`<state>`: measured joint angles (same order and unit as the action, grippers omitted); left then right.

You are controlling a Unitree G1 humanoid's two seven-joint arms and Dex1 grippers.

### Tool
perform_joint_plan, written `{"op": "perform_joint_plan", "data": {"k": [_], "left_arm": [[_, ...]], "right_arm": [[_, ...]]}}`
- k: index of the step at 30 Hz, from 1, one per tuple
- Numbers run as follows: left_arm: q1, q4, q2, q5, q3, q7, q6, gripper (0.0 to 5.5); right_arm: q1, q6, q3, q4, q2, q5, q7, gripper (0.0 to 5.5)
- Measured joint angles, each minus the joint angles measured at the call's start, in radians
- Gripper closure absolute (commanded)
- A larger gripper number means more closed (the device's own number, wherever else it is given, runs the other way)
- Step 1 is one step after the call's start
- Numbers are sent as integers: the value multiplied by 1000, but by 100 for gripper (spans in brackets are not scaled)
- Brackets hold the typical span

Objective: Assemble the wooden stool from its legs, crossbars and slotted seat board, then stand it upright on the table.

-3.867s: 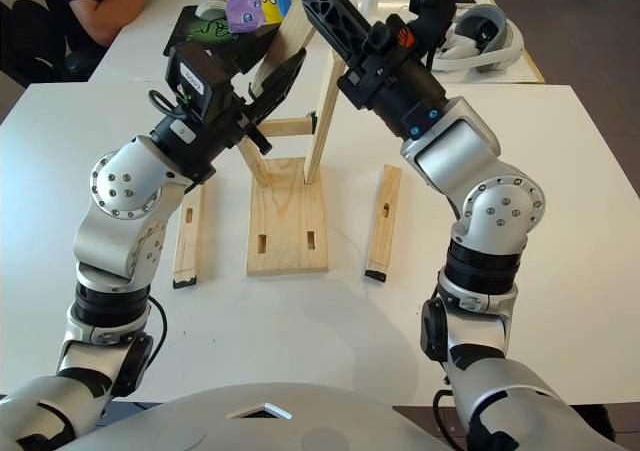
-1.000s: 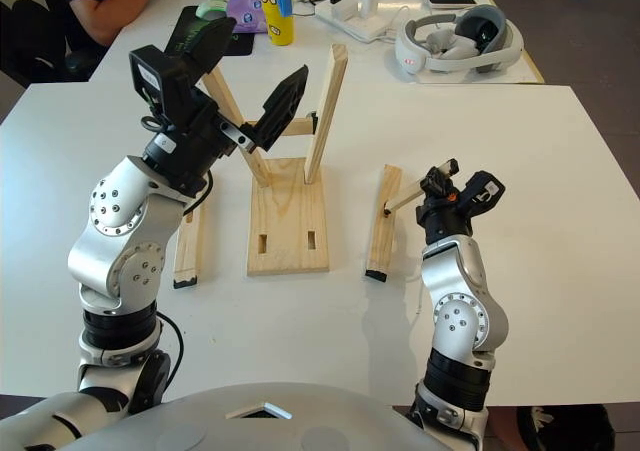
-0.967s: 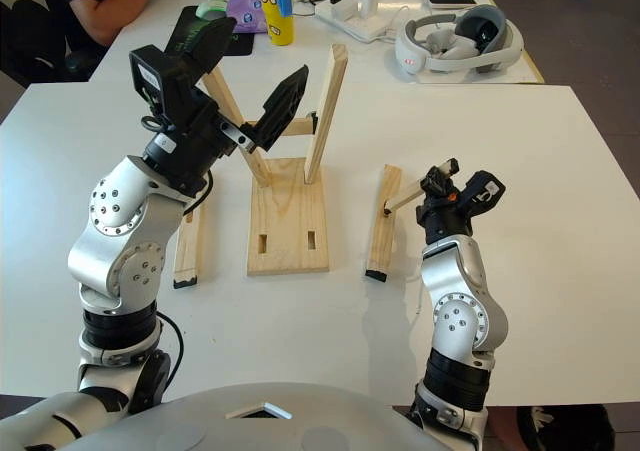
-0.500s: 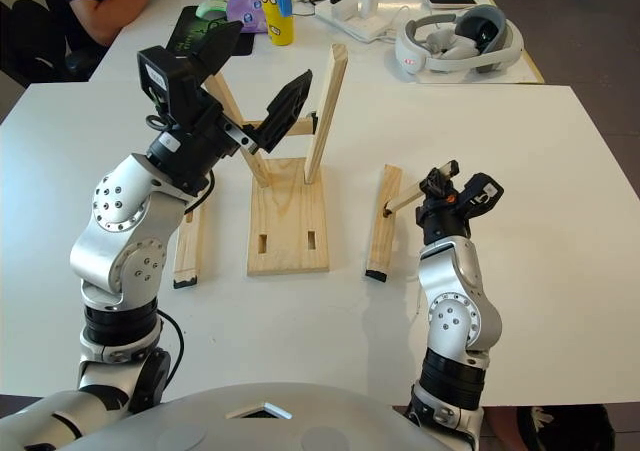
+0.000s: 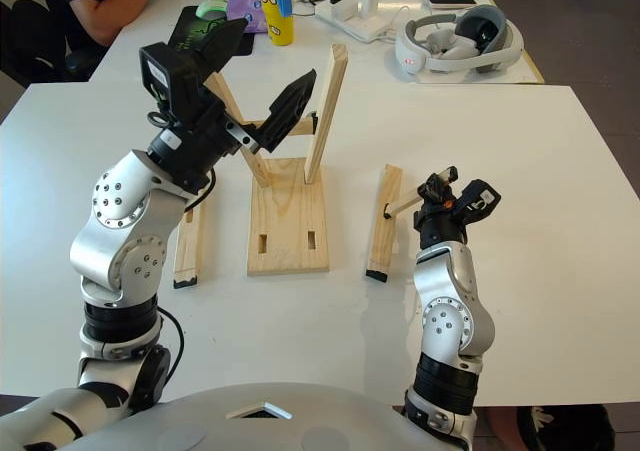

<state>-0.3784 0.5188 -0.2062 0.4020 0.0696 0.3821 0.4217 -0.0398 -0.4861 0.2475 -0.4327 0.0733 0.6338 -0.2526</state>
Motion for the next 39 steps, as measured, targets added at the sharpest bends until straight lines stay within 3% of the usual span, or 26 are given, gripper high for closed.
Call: {"op": "perform_joint_plan", "data": {"k": [15,29,39], "left_arm": [[-12,-1,4,15,8,2,20,10],[-14,12,3,28,5,-17,43,10],[-13,43,4,28,5,-48,59,10]], "right_arm": [[31,51,-79,49,2,-120,34,509],[19,10,-253,10,-96,-359,90,509],[-12,47,-266,19,-105,-413,148,509]]}}
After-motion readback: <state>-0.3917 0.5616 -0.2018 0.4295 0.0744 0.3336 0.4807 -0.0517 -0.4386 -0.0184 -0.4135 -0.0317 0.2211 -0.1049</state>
